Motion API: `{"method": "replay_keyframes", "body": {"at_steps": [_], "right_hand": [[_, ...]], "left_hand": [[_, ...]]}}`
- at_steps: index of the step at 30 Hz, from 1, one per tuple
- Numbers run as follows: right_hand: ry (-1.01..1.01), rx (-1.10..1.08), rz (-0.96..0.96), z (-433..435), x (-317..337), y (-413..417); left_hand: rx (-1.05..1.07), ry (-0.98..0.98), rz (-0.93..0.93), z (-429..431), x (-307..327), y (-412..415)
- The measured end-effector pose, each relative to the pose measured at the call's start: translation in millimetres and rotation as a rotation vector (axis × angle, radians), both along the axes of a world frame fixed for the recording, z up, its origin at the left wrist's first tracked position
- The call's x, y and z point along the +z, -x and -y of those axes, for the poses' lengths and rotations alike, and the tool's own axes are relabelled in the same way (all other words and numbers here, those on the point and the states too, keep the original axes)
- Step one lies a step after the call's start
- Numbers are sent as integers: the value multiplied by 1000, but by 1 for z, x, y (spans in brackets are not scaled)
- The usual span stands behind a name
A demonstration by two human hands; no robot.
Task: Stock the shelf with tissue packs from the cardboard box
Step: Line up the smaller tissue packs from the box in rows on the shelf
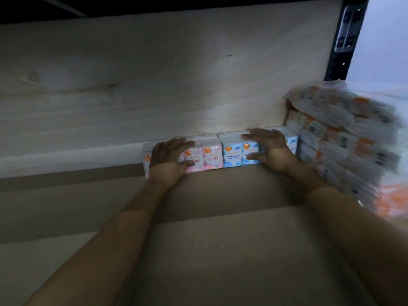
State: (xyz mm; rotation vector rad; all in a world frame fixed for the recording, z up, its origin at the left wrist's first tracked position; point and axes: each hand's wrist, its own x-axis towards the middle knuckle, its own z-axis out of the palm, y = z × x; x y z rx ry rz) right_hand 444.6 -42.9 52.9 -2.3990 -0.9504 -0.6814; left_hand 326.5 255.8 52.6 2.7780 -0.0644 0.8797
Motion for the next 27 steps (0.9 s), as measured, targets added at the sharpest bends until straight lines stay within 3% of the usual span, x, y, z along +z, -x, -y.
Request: {"method": "replay_keyframes", "body": {"at_steps": [12,19,27], "right_hand": [[58,-72,-13,-3,9,5],[229,-161,-97,-7,20,21],[190,-143,-103,0,25,50]], "left_hand": [[17,12,-38,9,14,4],[86,38,-160,24,28,9],[28,-1,-218,20,26,21]]}}
